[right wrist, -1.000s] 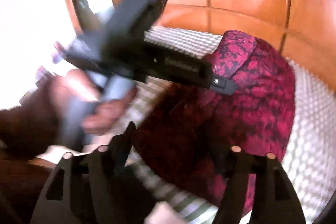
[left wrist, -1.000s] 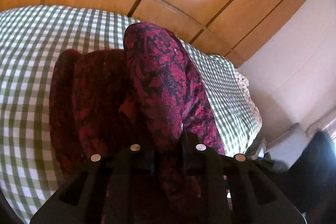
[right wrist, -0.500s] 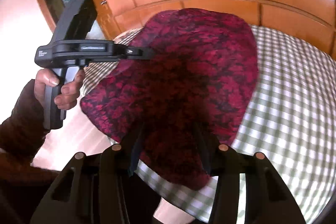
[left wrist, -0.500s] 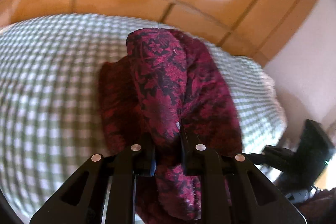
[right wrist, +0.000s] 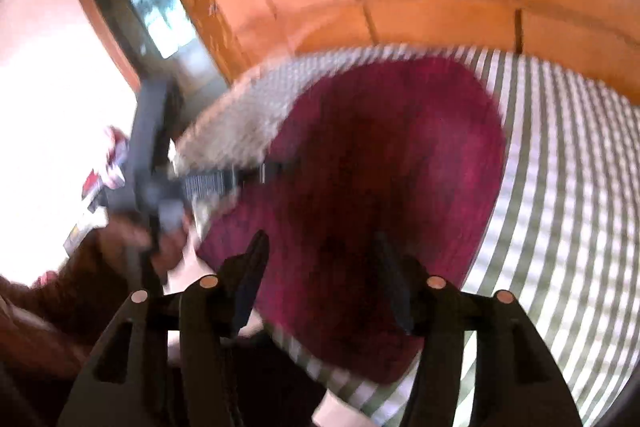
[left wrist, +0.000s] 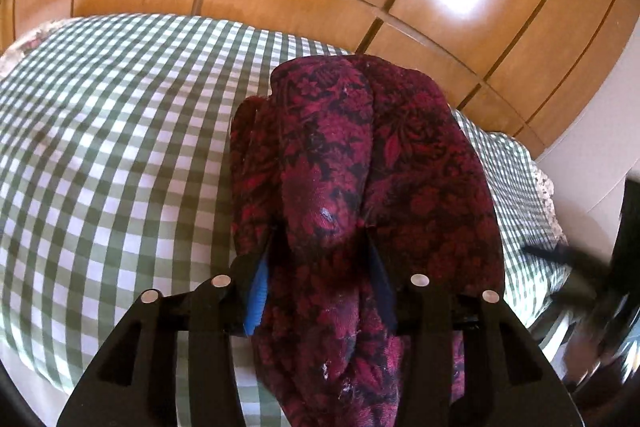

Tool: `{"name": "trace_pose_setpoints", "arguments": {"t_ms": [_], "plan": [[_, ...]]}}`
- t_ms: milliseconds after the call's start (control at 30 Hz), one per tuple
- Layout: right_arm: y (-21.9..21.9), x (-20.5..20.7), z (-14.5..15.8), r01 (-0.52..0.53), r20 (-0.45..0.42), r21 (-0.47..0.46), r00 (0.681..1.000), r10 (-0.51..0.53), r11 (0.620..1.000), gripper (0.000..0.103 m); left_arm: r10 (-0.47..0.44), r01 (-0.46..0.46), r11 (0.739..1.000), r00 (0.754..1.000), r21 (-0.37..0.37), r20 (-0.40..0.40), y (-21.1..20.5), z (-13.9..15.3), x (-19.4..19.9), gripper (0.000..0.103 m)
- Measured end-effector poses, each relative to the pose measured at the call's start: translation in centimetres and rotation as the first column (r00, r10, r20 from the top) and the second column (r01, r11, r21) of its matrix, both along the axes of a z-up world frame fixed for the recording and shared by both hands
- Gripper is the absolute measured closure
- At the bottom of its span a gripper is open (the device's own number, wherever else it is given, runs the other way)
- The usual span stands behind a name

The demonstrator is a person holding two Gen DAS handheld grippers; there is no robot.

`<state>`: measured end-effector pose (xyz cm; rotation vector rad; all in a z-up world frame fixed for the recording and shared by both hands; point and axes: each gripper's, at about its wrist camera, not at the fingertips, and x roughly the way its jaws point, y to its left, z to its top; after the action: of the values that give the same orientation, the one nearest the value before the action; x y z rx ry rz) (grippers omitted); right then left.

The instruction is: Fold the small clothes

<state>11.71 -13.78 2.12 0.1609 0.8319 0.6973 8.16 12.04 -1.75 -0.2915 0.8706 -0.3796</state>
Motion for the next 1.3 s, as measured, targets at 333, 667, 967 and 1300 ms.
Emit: {"name": "trace_pose_setpoints", "arguments": {"t_ms": [333, 667, 967, 1300], "plan": [[1.4, 12.1, -2.8, 0.170, -0.135, -0.095, 0.974, -0.182, 0.981, 0.046, 0.028, -0.029, 1.000, 0.999, -0.010, -0.044, 1.4, -2.2, 0.9, 0.045], [0.1, 11.9, -4.6, 0.210, -0.151, -0.091, 0.963, -0.221, 0.974, 0.017, 0.012, -0.018, 0.995, 0.998, -0.096, -0.063, 2.4, -3.8, 1.1, 0.033], [-6.3, 4.4, -6.0, 0.257, -0.287, 0.133, 0.934, -0.211, 0.957, 0.002, -0.012, -0.006, 0.979, 0.996, -0.204, -0.085, 3.5, -4.9, 1.3, 0.029], [-5.6, 4.3, -10.3, 0.204, -0.399, 0.315, 0.915, -0.066, 0.927, 0.002, -0.046, 0.004, 0.937, 0.993, -0.351, -0.110, 4.5, -6.8, 1.6, 0.029]]}}
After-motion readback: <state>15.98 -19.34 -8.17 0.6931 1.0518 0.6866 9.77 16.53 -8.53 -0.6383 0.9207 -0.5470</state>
